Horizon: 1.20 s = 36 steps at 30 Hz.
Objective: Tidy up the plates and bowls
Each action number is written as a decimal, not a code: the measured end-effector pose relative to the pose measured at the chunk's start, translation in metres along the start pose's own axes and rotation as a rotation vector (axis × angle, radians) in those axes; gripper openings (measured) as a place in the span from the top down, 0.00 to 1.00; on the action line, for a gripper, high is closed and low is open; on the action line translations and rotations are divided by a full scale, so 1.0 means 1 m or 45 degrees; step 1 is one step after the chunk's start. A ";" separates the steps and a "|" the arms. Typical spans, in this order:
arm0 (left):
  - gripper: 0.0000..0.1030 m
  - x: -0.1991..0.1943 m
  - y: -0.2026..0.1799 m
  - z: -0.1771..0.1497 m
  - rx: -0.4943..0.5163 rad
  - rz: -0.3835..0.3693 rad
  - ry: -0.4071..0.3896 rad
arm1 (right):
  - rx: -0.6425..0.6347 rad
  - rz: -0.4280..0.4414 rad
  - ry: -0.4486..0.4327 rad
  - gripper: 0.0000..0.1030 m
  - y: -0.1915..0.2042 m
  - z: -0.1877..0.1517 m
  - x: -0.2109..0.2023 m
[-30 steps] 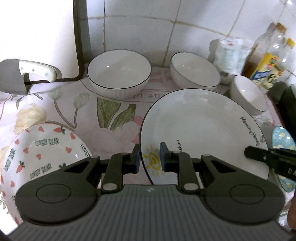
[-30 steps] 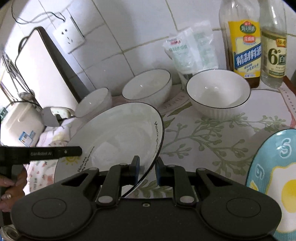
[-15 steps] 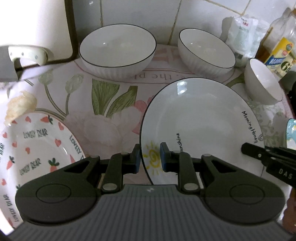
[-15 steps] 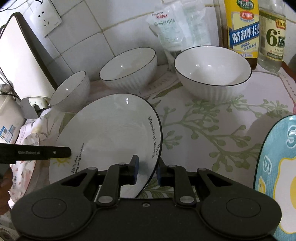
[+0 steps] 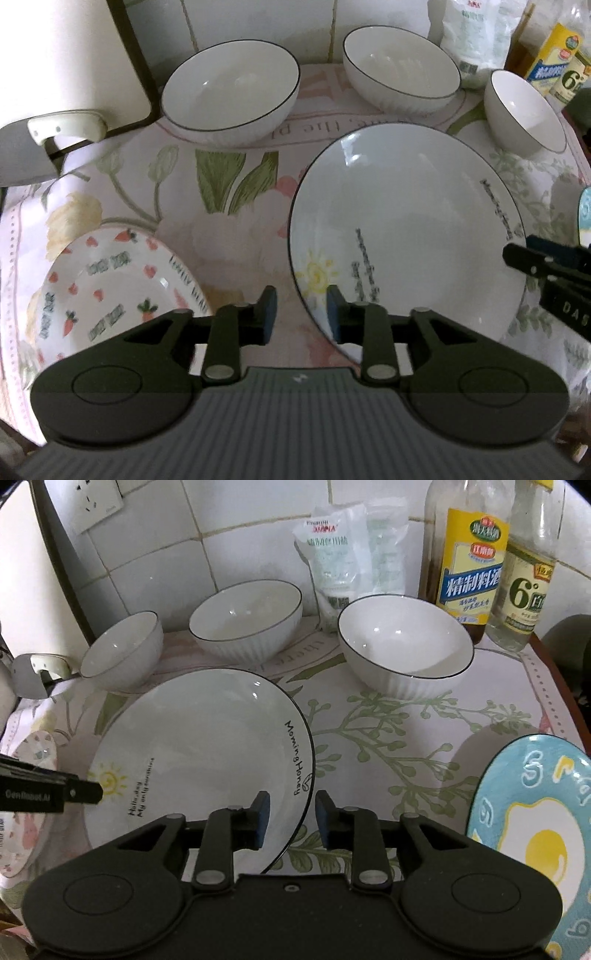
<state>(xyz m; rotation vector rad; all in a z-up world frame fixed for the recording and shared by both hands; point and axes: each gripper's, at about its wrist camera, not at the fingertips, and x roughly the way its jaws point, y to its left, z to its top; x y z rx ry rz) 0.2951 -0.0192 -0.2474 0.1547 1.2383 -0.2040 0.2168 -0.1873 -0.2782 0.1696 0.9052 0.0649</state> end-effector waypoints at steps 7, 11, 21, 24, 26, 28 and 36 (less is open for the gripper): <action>0.62 -0.042 -0.008 -0.007 0.023 0.007 0.025 | -0.026 0.020 -0.026 0.66 -0.002 0.001 -0.039; 0.60 -0.068 -0.022 -0.010 0.040 0.003 0.029 | -0.058 0.090 -0.052 0.61 -0.007 0.004 -0.067; 0.55 -0.136 -0.073 -0.022 0.082 0.059 0.022 | -0.221 0.129 -0.148 0.54 -0.020 0.012 -0.154; 0.55 -0.153 -0.089 -0.026 0.110 0.079 0.004 | -0.256 0.134 -0.177 0.53 -0.031 0.012 -0.176; 0.54 -0.163 -0.101 -0.030 0.137 0.088 -0.011 | -0.276 0.148 -0.189 0.51 -0.037 0.010 -0.189; 0.53 -0.173 -0.112 -0.035 0.165 0.104 -0.032 | -0.302 0.150 -0.204 0.47 -0.045 0.006 -0.202; 0.48 -0.194 -0.165 -0.052 0.271 0.067 -0.077 | -0.360 0.112 -0.214 0.39 -0.080 -0.019 -0.240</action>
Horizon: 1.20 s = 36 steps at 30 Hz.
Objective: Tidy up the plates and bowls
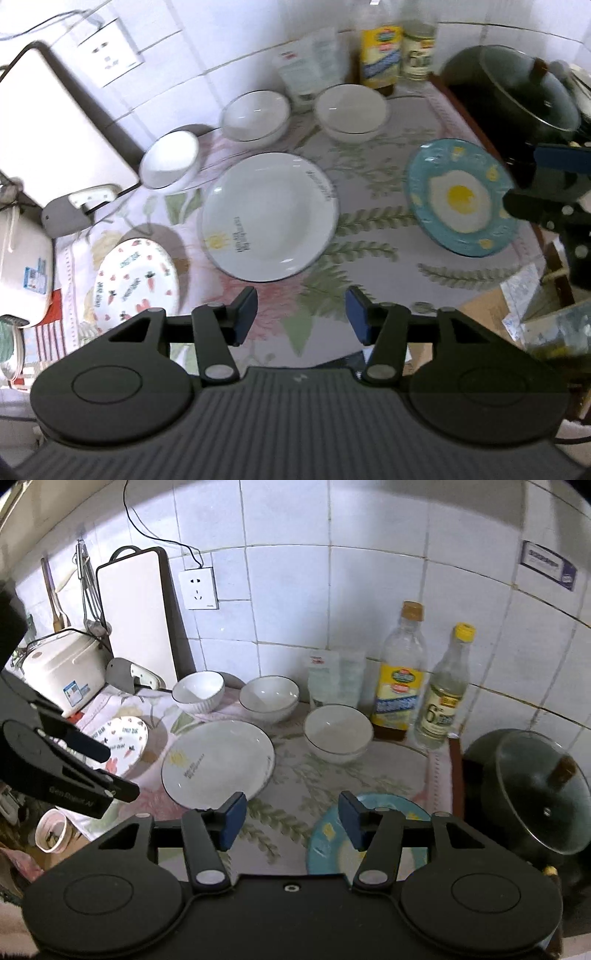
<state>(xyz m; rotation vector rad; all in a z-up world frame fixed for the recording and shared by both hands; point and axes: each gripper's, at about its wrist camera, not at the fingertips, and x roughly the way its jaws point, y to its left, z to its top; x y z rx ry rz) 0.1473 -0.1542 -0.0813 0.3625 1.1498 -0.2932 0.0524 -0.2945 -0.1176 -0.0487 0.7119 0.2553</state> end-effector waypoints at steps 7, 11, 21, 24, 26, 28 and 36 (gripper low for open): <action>0.37 -0.001 -0.050 -0.003 0.106 -0.039 -0.027 | 0.055 -0.041 -0.030 0.34 -0.029 -0.033 -0.028; 0.33 0.011 -0.070 -0.002 0.123 -0.061 -0.030 | 0.119 -0.068 -0.055 0.34 -0.045 -0.055 -0.030; 0.29 0.062 -0.104 -0.008 0.100 -0.141 -0.039 | 0.313 -0.169 -0.060 0.34 -0.076 -0.113 0.003; 0.29 0.077 -0.107 -0.006 0.064 -0.166 -0.043 | 0.340 -0.182 -0.069 0.34 -0.081 -0.125 0.014; 0.29 0.086 -0.109 -0.006 0.038 -0.172 -0.060 | 0.348 -0.189 -0.085 0.34 -0.084 -0.133 0.023; 0.29 0.095 -0.110 -0.005 0.015 -0.183 -0.068 | 0.368 -0.191 -0.101 0.34 -0.087 -0.141 0.030; 0.29 0.134 -0.115 0.011 -0.120 -0.201 -0.014 | 0.539 -0.210 -0.046 0.34 -0.121 -0.161 0.072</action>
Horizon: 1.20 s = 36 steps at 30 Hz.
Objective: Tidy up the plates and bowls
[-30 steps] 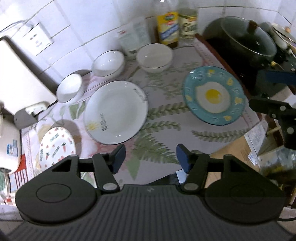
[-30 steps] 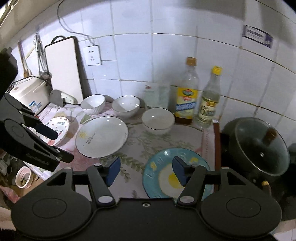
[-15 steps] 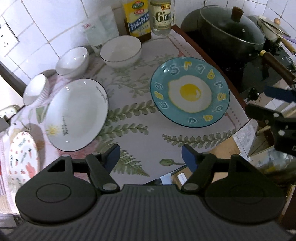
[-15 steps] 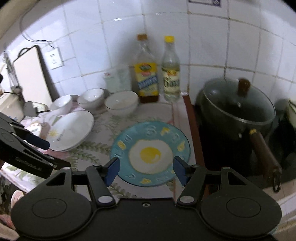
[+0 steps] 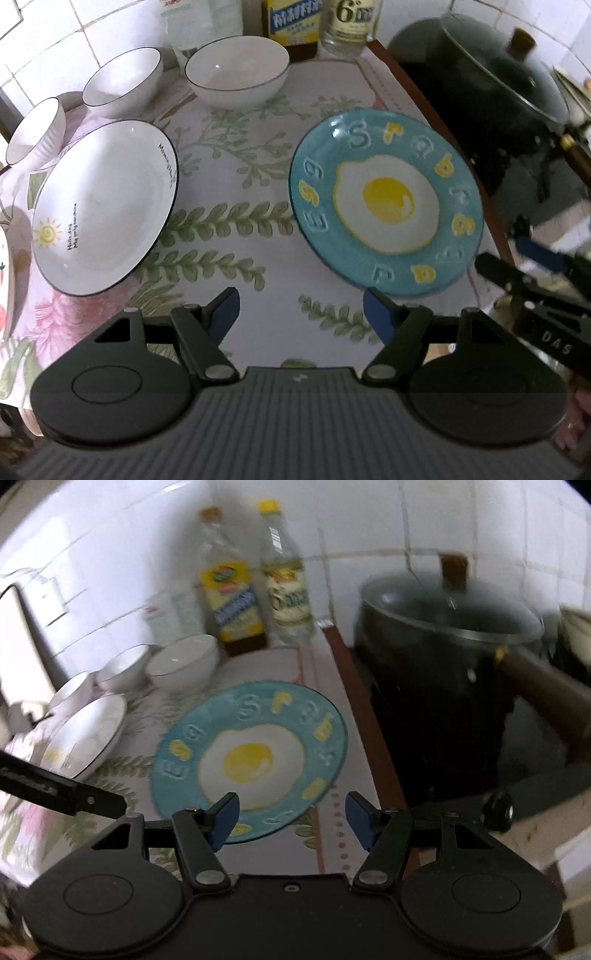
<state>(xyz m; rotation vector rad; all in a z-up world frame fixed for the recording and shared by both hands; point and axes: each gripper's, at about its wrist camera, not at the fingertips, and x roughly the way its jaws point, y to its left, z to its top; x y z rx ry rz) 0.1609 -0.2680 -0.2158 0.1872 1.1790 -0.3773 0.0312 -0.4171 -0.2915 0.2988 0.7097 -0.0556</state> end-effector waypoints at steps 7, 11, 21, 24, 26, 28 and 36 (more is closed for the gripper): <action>0.29 0.026 -0.006 0.017 -0.010 0.040 -0.039 | 0.114 0.061 0.060 0.34 -0.016 0.006 0.022; 0.29 0.046 -0.007 0.026 -0.021 0.043 -0.052 | 0.139 0.072 0.088 0.34 -0.021 0.011 0.033; 0.57 0.073 0.007 0.036 -0.096 -0.024 -0.066 | 0.189 0.065 0.111 0.52 -0.026 0.011 0.055; 0.70 0.074 0.010 0.037 -0.116 -0.085 -0.064 | 0.229 0.086 0.137 0.76 -0.027 0.010 0.061; 0.75 0.075 0.008 0.037 -0.110 -0.100 -0.070 | 0.236 0.082 0.128 0.76 -0.026 0.009 0.062; 0.78 0.074 0.005 0.037 -0.099 -0.102 -0.077 | 0.239 0.079 0.118 0.76 -0.026 0.007 0.061; 0.77 0.077 0.010 0.036 -0.160 -0.140 -0.085 | 0.254 0.108 0.117 0.76 -0.030 0.006 0.065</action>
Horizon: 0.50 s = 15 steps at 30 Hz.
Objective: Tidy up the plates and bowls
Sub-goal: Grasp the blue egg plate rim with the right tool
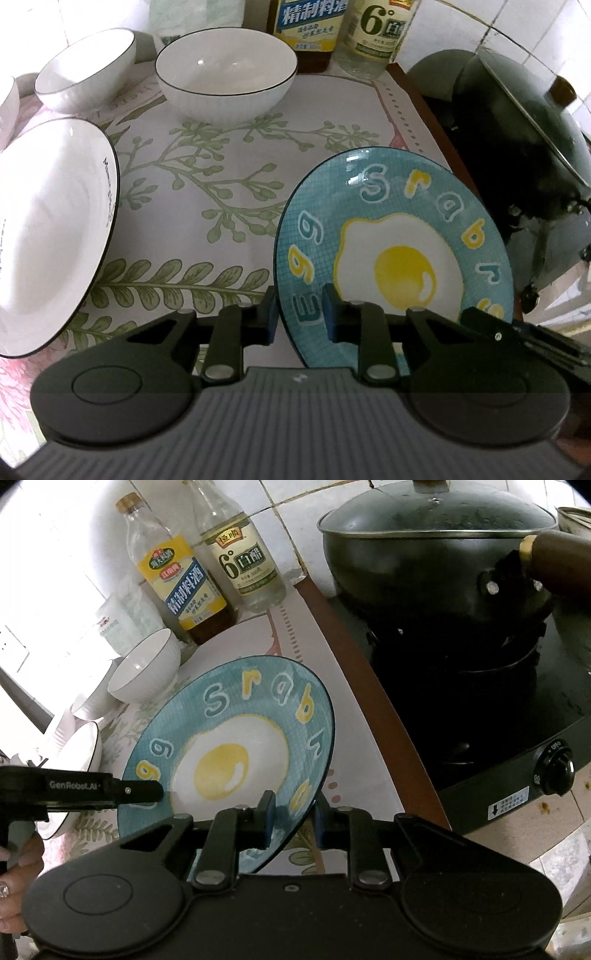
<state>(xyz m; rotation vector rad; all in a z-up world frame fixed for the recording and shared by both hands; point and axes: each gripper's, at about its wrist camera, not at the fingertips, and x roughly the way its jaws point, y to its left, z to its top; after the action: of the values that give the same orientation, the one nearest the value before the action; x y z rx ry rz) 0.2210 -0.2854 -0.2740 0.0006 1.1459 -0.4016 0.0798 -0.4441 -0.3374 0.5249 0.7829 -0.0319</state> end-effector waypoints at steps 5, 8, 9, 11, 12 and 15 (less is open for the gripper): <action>0.72 0.003 -0.005 0.004 0.024 0.022 0.041 | -0.023 -0.045 0.036 0.77 0.009 0.005 -0.003; 0.72 0.005 -0.002 0.007 -0.008 0.018 0.065 | -0.058 -0.038 0.058 0.79 0.013 0.009 -0.007; 0.71 0.005 0.000 0.007 -0.011 0.012 0.074 | -0.060 -0.034 0.065 0.79 0.014 0.010 -0.009; 0.71 0.003 0.001 0.008 -0.010 0.003 0.086 | -0.090 -0.041 0.073 0.79 0.018 0.012 -0.013; 0.72 0.000 0.001 0.008 -0.006 -0.004 0.082 | -0.098 -0.043 0.066 0.79 0.020 0.014 -0.016; 0.72 -0.010 0.002 0.005 -0.004 -0.013 0.047 | -0.132 -0.058 0.067 0.79 0.026 0.017 -0.023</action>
<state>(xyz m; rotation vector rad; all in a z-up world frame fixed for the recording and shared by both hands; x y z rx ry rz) 0.2226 -0.2816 -0.2629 -0.0002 1.1835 -0.4101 0.0807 -0.4329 -0.2999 0.4111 0.8429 -0.0193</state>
